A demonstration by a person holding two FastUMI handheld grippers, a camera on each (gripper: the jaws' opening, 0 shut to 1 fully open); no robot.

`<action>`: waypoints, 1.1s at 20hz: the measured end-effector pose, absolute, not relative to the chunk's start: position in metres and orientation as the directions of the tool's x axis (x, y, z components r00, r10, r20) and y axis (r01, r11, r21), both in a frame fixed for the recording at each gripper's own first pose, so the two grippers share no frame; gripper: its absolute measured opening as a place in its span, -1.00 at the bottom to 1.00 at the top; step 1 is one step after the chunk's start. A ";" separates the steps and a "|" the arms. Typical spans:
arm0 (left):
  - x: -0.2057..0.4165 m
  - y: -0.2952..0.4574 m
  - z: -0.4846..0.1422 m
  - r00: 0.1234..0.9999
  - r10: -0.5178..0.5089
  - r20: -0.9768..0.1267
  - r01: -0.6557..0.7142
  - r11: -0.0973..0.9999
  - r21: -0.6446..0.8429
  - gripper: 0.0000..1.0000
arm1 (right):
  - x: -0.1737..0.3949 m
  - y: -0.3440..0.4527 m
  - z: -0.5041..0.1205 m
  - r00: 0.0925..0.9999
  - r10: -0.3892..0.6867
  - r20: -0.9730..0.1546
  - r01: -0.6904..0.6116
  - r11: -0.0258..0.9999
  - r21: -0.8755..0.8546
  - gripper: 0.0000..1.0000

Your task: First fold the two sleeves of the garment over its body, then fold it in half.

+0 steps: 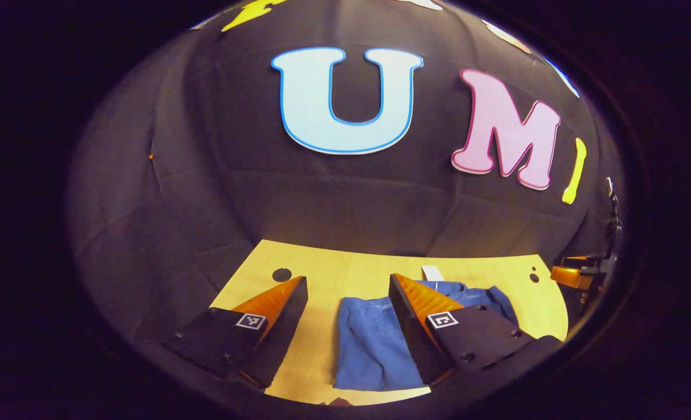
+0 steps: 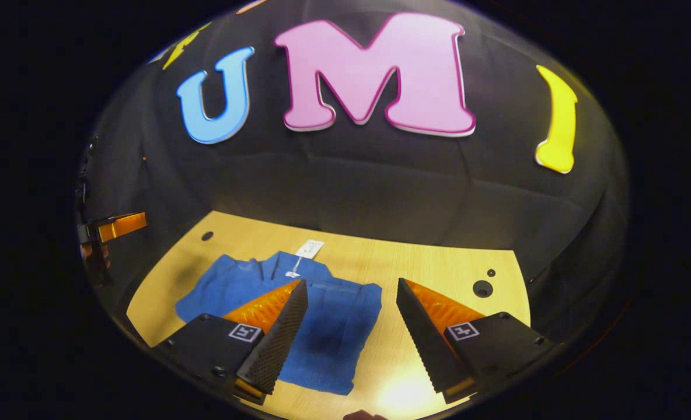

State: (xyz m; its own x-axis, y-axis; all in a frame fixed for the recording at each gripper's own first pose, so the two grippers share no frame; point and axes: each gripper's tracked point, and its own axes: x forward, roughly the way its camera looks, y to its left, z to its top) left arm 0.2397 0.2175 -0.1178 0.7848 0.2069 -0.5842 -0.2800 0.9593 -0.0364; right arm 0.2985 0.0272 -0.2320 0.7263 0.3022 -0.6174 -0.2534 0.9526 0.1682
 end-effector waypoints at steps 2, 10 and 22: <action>0.190 0.199 -0.097 0.825 0.211 -0.525 -0.281 0.958 -0.057 0.65 | 0.266 0.026 -0.198 0.772 0.321 -0.549 -0.278 0.947 0.163 0.99; 0.069 0.099 -0.030 0.926 0.202 -0.318 -0.207 0.978 0.019 0.60 | 0.108 0.043 -0.080 0.879 0.314 -0.359 -0.258 0.946 0.197 0.96; -0.029 0.027 0.063 0.977 0.192 -0.093 -0.185 0.980 0.078 0.56 | -0.007 0.035 0.056 0.978 0.206 -0.018 -0.205 0.977 0.061 0.94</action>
